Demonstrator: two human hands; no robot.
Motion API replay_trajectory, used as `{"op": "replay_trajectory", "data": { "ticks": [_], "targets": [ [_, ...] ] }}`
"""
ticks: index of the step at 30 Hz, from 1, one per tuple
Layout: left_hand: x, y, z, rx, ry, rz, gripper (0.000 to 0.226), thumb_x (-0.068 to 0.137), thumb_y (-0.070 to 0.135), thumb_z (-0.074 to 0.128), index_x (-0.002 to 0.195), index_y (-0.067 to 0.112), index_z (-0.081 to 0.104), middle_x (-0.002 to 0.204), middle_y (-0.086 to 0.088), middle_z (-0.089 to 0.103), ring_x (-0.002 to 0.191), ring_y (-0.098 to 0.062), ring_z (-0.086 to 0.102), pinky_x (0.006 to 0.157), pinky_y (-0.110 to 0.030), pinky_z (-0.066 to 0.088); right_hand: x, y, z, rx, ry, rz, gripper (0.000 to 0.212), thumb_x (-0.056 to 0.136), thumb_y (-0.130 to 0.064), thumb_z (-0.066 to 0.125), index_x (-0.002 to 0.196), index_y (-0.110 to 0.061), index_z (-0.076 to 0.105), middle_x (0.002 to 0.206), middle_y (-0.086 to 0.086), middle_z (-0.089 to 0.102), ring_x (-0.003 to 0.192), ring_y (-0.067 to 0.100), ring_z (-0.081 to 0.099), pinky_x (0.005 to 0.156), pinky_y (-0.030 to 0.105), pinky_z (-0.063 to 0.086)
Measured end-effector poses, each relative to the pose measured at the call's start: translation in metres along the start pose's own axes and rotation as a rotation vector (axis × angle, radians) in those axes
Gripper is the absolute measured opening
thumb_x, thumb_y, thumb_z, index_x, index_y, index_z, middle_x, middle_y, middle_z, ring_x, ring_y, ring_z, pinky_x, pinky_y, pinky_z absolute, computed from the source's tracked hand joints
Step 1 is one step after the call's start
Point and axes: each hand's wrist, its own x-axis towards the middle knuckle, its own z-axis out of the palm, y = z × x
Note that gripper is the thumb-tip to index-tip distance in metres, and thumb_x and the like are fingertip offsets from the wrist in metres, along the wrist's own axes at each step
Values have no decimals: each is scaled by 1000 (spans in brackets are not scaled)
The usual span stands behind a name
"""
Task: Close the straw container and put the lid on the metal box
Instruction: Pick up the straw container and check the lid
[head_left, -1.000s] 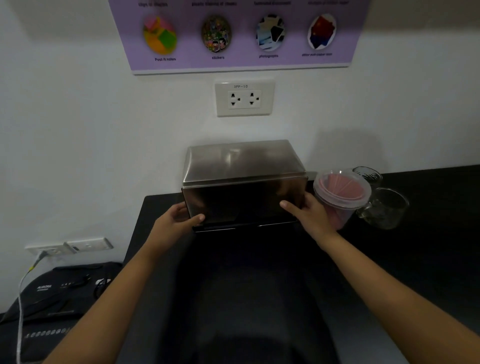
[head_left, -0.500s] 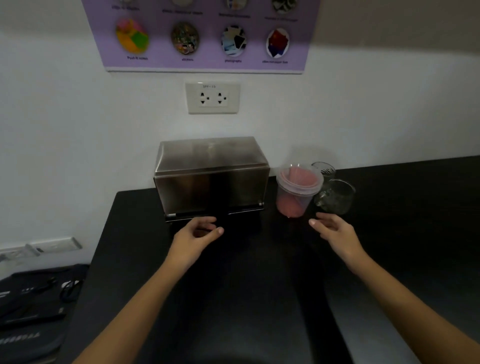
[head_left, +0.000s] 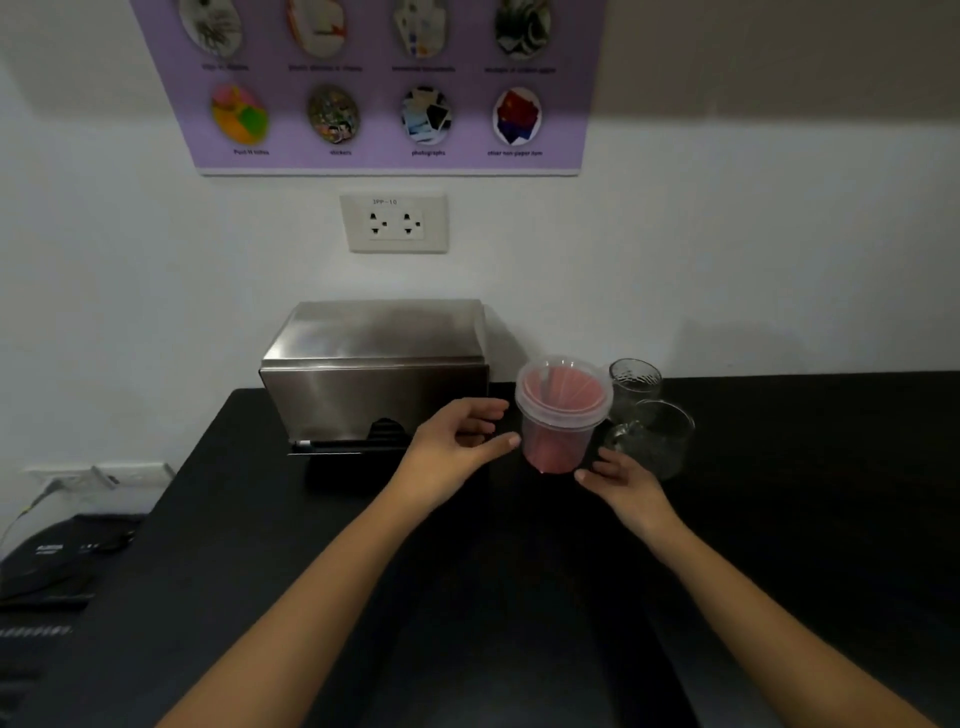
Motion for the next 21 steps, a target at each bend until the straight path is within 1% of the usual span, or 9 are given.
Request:
{"op": "replay_trajectory", "data": {
  "ticks": [2,4,6,8,11,15,17,19,21],
  "targets": [
    [8,-3,14,0,-16,-59,45,75,25,72,116,26,56,120,5,59,104,-4,55,84,-12,44,5,0,2,14,-38,-12,69,77,-16,70,136,-9,34,136,18,46,120,28,49,101,36,39],
    [12,-12,29,-37,-25,-140,60,75,24,72,129,19,47,132,1,52,113,-8,51,94,-20,42,8,-1,4,12,-54,-58,72,77,-15,69,137,-10,32,137,17,45,122,27,47,101,35,38],
    [13,-23,42,-93,-24,-215,71,74,23,73,136,17,38,141,-2,44,123,-13,46,104,-30,39,9,-6,3,3,-47,-125,71,77,-14,69,137,-11,32,135,16,47,116,20,50,95,29,38],
    [16,-34,50,-110,-20,-272,78,73,25,73,140,18,32,144,-3,41,128,-16,42,106,-33,37,10,-13,-2,13,-42,-184,72,76,-14,69,138,-14,32,133,15,50,105,12,49,90,24,39],
    [23,-47,55,-108,-21,-316,80,74,24,73,141,19,31,145,-5,40,129,-17,42,103,-30,38,14,-26,-15,31,-43,-224,78,73,-18,73,139,-19,30,135,12,47,104,11,47,88,25,39],
    [32,-62,59,-63,-44,-329,76,76,19,71,140,17,31,145,-8,40,131,-19,41,105,-30,36,27,-42,-33,-77,-74,-285,81,68,-34,74,136,-25,32,137,5,47,112,14,49,89,27,41],
    [36,-68,61,-59,-53,-321,76,76,21,71,141,17,31,146,-6,40,132,-18,40,103,-27,34,33,-46,-40,-75,-110,-288,77,70,-34,73,136,-26,35,137,5,48,117,17,51,96,32,43],
    [41,-75,62,-53,-81,-301,77,76,25,71,141,18,31,146,-4,40,133,-16,38,103,-24,33,39,-49,-43,-50,-151,-304,64,71,-32,71,129,-33,42,133,2,51,118,19,52,100,38,43],
    [45,-81,64,-49,-121,-262,77,74,27,72,140,22,32,144,-1,43,130,-11,40,101,-21,32,44,-50,-44,-66,-193,-341,51,73,-30,70,116,-43,47,123,-9,55,115,14,53,93,28,46]
  ]
}}
